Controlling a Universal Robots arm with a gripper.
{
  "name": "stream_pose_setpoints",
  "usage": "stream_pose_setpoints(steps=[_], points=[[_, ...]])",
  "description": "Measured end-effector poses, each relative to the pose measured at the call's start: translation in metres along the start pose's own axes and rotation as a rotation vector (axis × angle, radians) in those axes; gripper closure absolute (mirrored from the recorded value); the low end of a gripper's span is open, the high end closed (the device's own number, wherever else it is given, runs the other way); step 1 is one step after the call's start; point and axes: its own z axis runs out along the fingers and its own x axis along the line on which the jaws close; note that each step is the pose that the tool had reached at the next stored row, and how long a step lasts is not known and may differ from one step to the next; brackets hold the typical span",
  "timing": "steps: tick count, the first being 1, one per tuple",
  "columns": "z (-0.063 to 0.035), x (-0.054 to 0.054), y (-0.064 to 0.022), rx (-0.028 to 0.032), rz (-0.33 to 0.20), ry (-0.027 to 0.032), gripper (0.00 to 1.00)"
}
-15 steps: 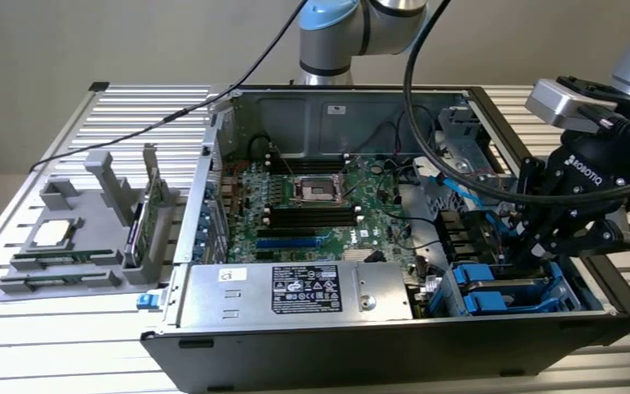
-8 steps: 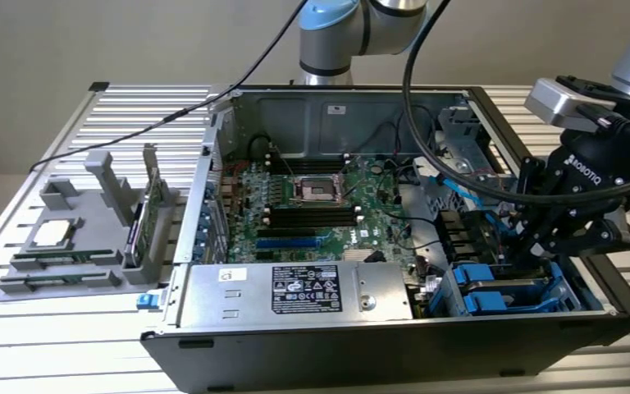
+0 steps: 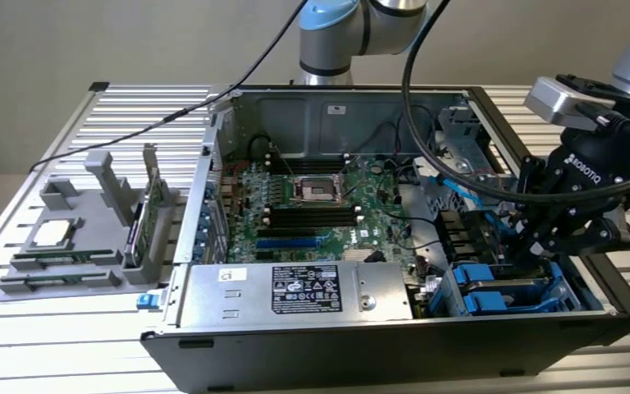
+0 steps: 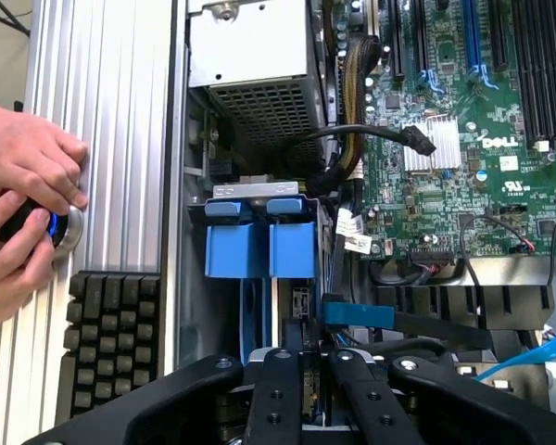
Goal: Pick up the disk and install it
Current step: 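Insert the first disk wire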
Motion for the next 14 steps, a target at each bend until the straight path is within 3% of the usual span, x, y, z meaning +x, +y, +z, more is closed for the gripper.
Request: stream_pose_setpoints(steps=[14], points=[[-0.0003,0.0001,-0.0004,-0.001,0.007,-0.0013,0.83]])
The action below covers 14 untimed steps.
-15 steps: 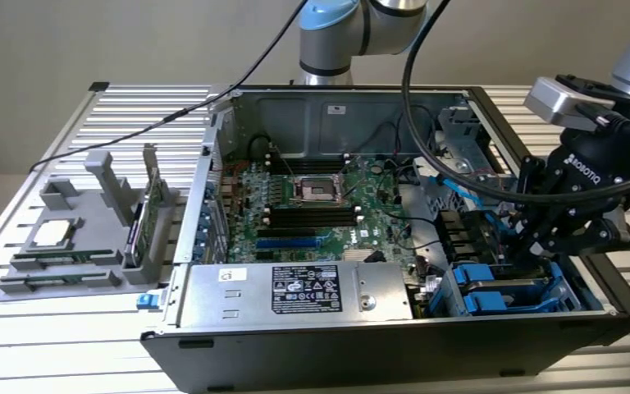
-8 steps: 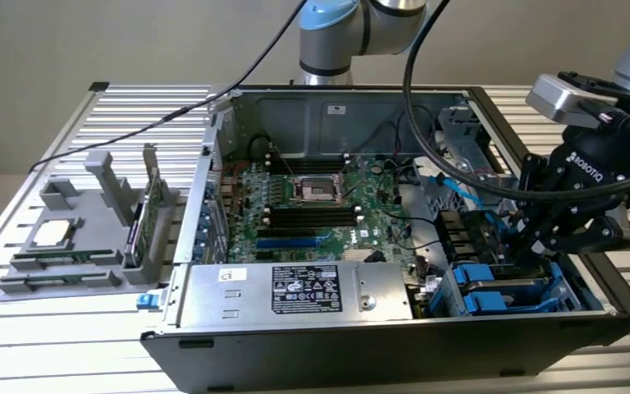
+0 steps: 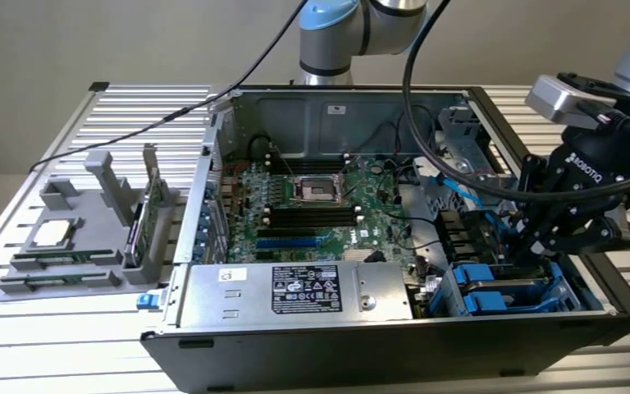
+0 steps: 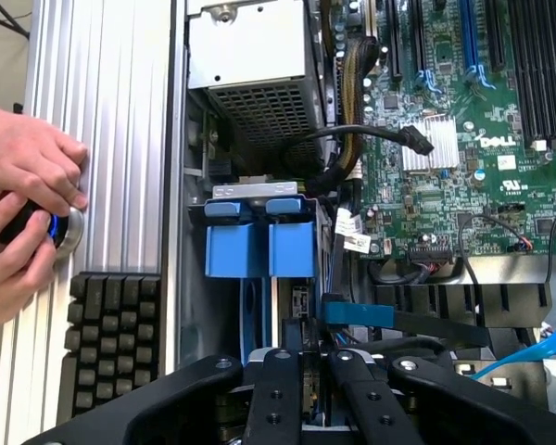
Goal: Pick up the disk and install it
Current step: 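Insert the first disk wire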
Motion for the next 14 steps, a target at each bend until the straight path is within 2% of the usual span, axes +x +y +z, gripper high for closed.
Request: stream_pose_setpoints(steps=[14], points=[[0.0008,0.0,-0.0013,-0.0055,0.029,-0.0069,0.83]])
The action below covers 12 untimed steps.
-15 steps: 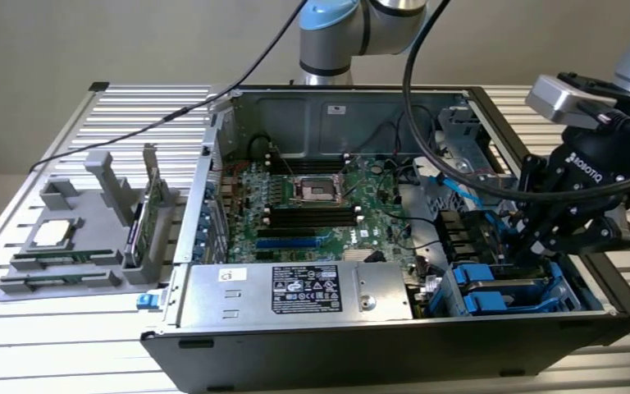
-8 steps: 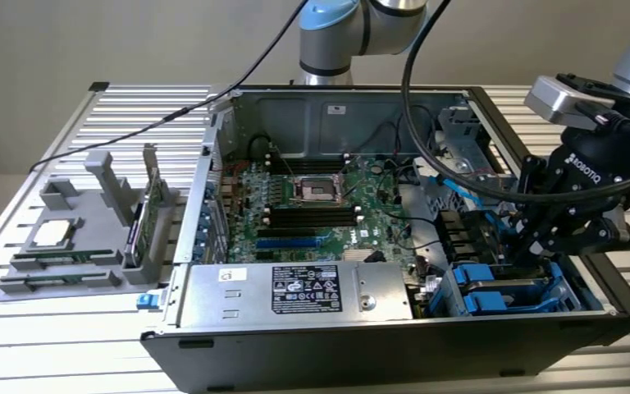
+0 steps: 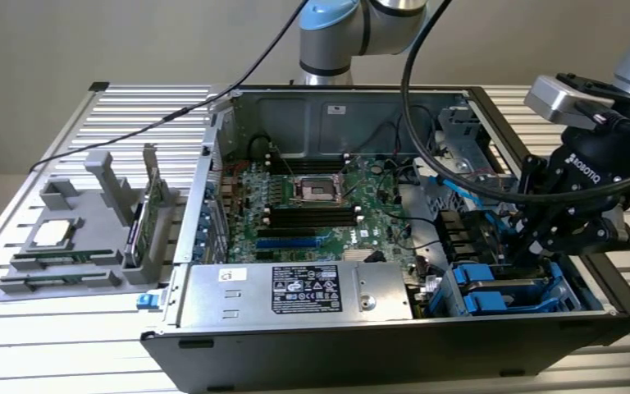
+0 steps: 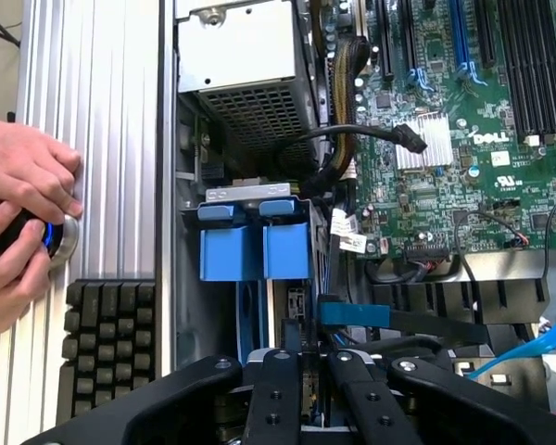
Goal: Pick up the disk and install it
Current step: 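Insert the first disk wire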
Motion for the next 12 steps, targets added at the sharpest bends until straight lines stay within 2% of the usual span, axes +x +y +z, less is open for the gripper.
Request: stream_pose_setpoints(steps=[12], points=[[0.001,0.0013,-0.0007,-0.0013,0.007,-0.0015,0.83]])
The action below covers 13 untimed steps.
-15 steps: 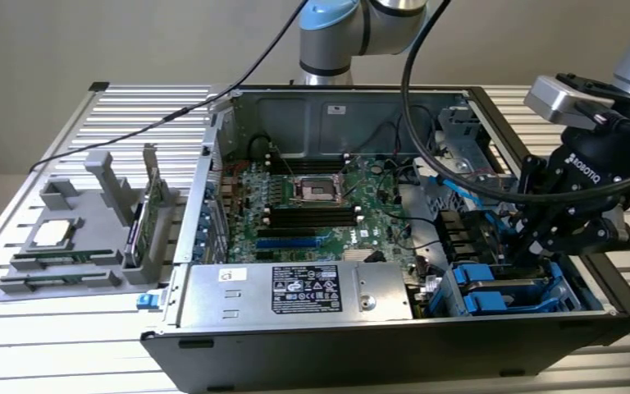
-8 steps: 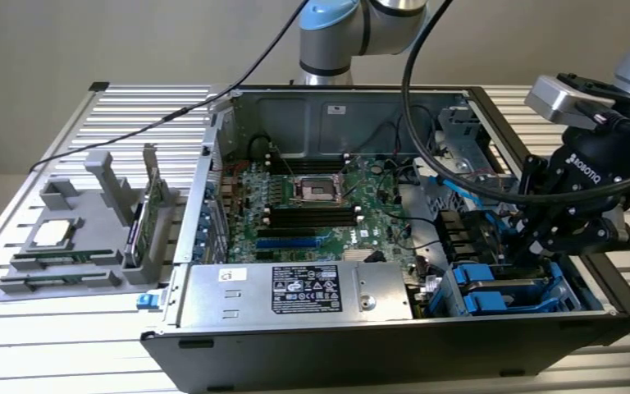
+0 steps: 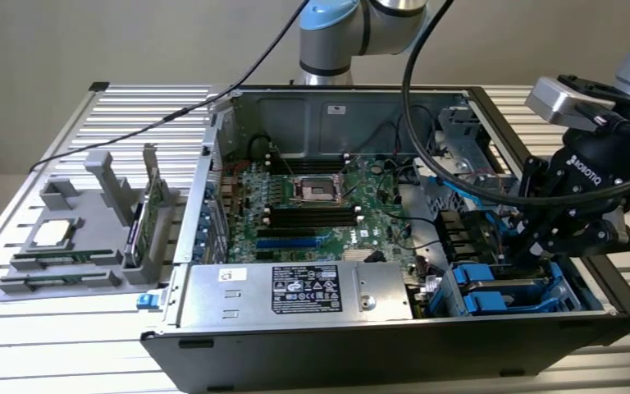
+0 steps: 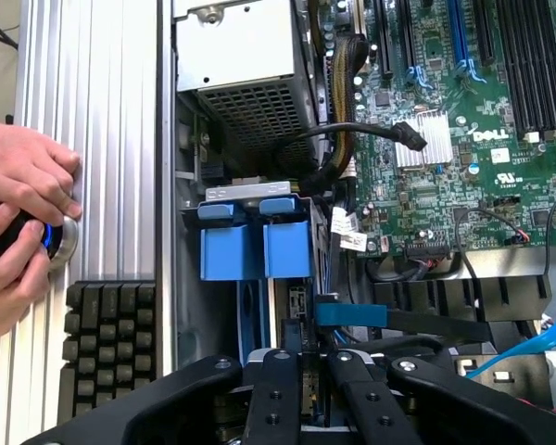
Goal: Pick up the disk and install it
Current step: 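Insert the first disk wire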
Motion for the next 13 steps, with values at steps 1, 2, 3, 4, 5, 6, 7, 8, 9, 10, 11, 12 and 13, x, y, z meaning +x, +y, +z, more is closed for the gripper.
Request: stream_pose_setpoints(steps=[1,2,3,4,5,6,7,8,9,10,11,12,13], points=[[0.0,0.0,0.0,0.0,0.0,-0.0001,0.83],[0.0,0.0001,0.0,0.0,0.0,0.0,0.83],[0.0001,0.0001,0.0,0.0,0.0,-0.0001,0.83],[0.0001,0.0002,0.0,0.0,0.0,0.0,0.83],[0.0001,0.0003,0.0,0.0003,0.0,-0.0001,0.83],[0.0001,0.0003,-0.0001,0.0004,0.0,0.0,0.83],[0.0001,0.0003,-0.0001,0.0005,0.0,-0.0001,0.83],[0.0001,0.0003,-0.0001,0.0006,0.0,-0.0001,0.83],[0.0001,0.0003,-0.0001,0.0006,0.0,-0.0001,0.83],[0.0001,0.0003,-0.0002,0.0006,0.0,-0.0001,0.83],[0.0001,0.0003,-0.0003,0.0009,0.0,-0.0001,0.83],[0.0002,0.0004,-0.0004,0.0014,-0.001,0.0001,0.83],[0.0002,0.0004,-0.0004,0.0015,-0.001,0.0002,0.83]])
